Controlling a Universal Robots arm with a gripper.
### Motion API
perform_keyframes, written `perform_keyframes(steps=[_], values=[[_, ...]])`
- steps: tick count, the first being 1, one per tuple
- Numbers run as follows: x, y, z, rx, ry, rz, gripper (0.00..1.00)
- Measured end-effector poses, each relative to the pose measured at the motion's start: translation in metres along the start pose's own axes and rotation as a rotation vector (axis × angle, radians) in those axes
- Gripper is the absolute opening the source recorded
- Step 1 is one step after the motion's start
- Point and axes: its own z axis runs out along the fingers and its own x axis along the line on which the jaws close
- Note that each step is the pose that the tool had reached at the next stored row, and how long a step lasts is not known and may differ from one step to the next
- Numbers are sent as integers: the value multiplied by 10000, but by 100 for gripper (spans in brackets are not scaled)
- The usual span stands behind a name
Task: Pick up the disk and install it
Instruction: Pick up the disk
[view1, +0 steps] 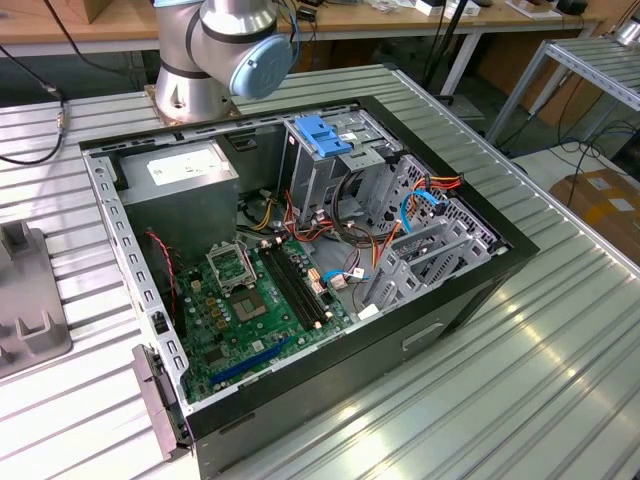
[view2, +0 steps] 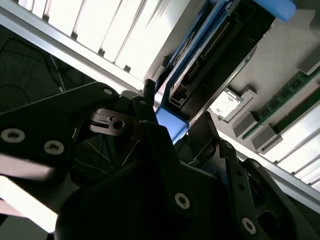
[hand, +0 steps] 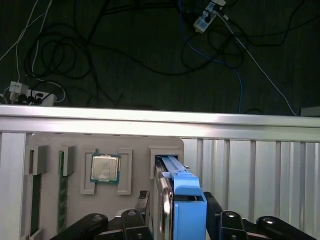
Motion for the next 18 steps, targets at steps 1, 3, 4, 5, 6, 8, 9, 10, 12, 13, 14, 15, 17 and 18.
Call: perform_keyframes(steps=[1,3,4,5,6,8,9,10,12,13,14,15,17,18], values=[[1,-1,14,-1,-1,-21,54],[1,-1,29,-2,-5,-36,54],[1,-2,32,-4,-5,-39,54],[1,-1,32,-6,-5,-40,54],[1,-1,32,-6,-5,-41,54],[1,-2,34,-3,-6,-45,54],[1,-2,34,-3,-6,-45,53],[1,-2,34,-4,-5,-47,53],[1,-1,34,-4,-5,-48,37],[1,-2,34,-3,-6,-49,37],[1,-1,34,-4,-5,-50,37],[1,-2,34,-3,-6,-51,37],[1,-2,34,-3,-6,-52,37],[1,-1,34,-4,-5,-55,37]])
